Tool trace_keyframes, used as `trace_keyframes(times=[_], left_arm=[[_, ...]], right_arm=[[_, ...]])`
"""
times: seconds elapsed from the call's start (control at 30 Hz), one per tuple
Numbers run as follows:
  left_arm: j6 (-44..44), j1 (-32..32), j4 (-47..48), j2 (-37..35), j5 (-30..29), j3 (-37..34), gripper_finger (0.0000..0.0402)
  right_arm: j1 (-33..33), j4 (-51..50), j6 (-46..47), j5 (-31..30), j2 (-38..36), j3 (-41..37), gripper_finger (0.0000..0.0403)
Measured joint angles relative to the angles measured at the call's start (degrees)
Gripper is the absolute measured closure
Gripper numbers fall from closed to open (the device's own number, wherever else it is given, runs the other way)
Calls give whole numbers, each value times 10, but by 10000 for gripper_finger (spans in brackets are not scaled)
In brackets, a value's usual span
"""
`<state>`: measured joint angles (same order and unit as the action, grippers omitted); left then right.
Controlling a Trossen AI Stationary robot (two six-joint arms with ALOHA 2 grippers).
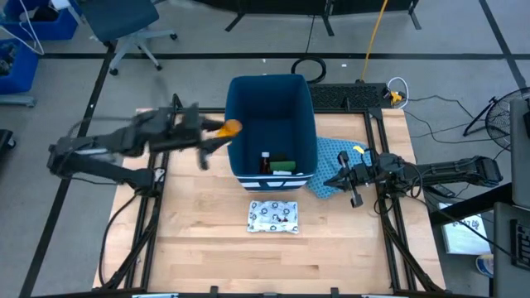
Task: Pick & place medical supplies in basket/bin
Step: Put the orange medicine bottle into the blue bin
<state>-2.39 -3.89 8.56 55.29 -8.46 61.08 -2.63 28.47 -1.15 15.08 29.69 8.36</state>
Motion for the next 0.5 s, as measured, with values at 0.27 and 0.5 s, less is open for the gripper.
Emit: trace_keyframes(times=[0.27,0.5], left_arm=[[57,-85,205,278,55,326,222],[72,-141,296,463,85,483,222]], right_arm=[[0,0,0,0,0,0,403],[0,-8,0,0,0,0,403]])
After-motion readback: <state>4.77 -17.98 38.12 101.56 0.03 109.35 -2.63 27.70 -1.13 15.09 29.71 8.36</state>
